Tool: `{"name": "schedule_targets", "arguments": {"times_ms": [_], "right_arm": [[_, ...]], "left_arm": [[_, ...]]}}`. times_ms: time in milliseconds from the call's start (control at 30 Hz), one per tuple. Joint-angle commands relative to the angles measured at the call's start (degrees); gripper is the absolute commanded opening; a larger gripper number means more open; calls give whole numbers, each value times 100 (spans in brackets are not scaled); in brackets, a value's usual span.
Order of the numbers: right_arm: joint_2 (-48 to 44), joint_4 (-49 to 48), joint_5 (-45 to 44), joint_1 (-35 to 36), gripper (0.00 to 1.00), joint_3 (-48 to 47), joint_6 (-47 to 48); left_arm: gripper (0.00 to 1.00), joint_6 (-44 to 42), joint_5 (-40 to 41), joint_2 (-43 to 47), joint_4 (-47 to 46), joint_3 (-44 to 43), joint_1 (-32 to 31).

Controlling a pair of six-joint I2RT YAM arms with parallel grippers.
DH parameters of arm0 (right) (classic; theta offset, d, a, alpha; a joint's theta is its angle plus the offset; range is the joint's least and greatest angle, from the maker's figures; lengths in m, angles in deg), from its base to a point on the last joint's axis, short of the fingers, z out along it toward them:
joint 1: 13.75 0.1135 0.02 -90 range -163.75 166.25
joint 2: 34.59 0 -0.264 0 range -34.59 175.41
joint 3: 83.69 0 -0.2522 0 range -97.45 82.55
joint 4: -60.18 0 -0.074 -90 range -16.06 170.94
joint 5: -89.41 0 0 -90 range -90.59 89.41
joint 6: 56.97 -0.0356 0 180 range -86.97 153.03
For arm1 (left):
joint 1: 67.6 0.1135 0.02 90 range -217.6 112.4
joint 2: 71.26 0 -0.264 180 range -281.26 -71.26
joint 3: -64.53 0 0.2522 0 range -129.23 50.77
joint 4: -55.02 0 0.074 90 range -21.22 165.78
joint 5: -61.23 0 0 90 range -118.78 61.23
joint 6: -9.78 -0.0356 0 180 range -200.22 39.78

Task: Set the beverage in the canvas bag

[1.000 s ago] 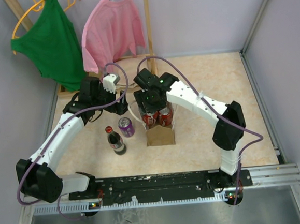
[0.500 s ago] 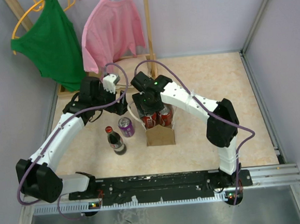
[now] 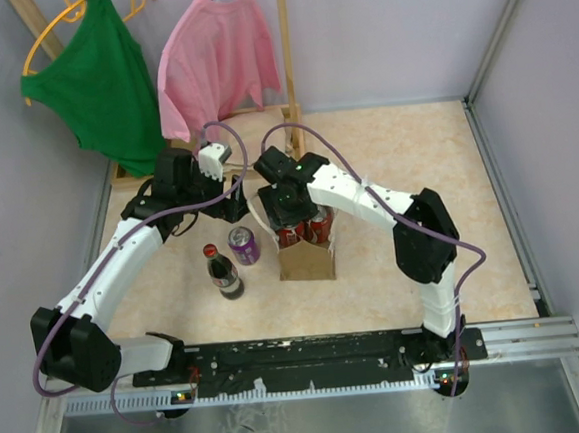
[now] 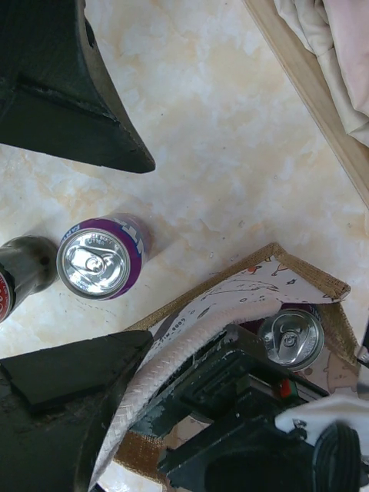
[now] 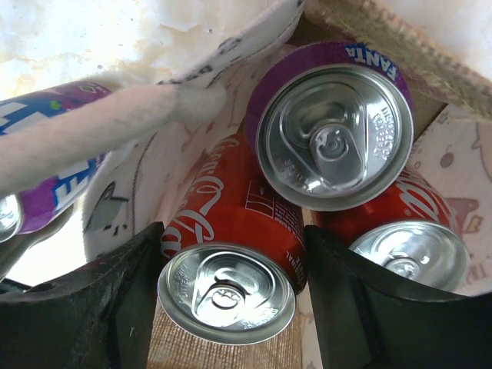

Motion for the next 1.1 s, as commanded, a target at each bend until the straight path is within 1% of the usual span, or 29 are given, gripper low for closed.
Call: {"name": "schedule_targets", "arguments": {"times_ms": [0,200,233,300,400,467,533,667,900,967,1067], "right_arm": [[-56,-546,-171,-33,0,54,113],[-30,-705,-158,-33,0,280,118],[-30,-716,-156,-33,4,297,125],[-46,-738,-141,-33,17,306,143],[-116,-780,-121,-33,42,294,198],[-167,-804,-93,-33,52,254,252],[-231,-826,-64,-33,59,193,299],[-326,-836,10,-32,65,9,321],[-377,-737,69,-21,72,-326,354],[-377,-715,69,-13,76,-353,371],[-381,-708,50,8,77,-354,381]], "left_arm": [[89,25,-98,92,-143,60,19],[89,24,-118,66,-152,53,19],[89,31,-122,58,-152,51,20],[89,38,-129,56,-160,50,23],[89,39,-138,52,-154,42,23],[89,33,-134,48,-152,34,19],[89,39,-145,42,-153,25,19],[89,32,-176,28,-143,3,19],[88,42,-218,-27,-151,-11,19],[88,42,-234,-33,-152,-6,21],[88,44,-239,-32,-160,-4,19]]}}
